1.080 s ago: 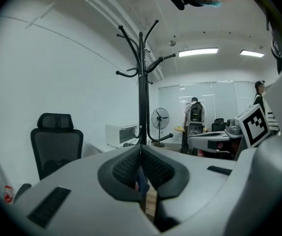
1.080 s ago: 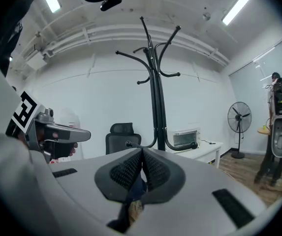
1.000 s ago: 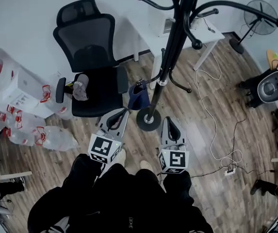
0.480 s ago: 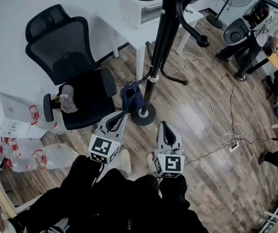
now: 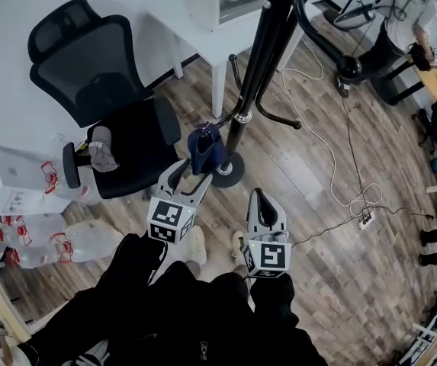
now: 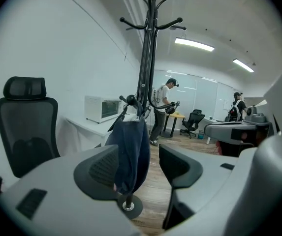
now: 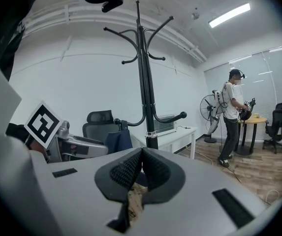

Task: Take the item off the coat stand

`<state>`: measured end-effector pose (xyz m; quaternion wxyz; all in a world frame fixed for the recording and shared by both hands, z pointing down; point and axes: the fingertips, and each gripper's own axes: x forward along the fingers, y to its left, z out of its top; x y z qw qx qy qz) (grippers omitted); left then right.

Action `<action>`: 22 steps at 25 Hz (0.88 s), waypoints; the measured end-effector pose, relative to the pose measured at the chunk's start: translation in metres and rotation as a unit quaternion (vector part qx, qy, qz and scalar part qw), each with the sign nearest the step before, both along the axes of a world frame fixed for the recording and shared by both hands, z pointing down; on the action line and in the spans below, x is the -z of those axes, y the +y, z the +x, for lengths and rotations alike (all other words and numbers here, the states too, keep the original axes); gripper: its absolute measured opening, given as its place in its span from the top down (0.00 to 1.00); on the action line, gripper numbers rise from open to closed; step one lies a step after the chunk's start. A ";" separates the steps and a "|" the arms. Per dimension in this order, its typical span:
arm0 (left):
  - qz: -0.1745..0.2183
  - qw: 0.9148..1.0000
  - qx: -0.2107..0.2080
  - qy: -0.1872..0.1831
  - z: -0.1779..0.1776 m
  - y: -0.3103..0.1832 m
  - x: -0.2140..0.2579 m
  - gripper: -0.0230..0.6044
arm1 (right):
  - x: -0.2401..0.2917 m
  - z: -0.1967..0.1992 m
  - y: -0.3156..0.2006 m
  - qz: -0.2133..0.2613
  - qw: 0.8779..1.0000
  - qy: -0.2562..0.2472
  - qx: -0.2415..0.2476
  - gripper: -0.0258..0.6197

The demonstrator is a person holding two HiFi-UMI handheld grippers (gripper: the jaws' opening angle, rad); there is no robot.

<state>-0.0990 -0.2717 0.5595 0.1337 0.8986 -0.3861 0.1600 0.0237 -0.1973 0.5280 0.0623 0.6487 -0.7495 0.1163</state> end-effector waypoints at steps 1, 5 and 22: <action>-0.001 1.000 0.002 -0.004 -0.001 -0.002 -0.003 0.56 | -0.001 0.000 -0.001 -0.001 1.000 0.000 0.001 0.93; 0.000 1.000 0.011 -0.015 0.000 -0.009 -0.009 0.57 | -0.005 0.004 -0.003 -0.004 1.000 0.000 0.002 0.93; 0.008 0.998 0.054 -0.018 -0.006 -0.021 0.011 0.92 | -0.001 0.016 0.000 -0.004 1.000 -0.005 0.003 0.93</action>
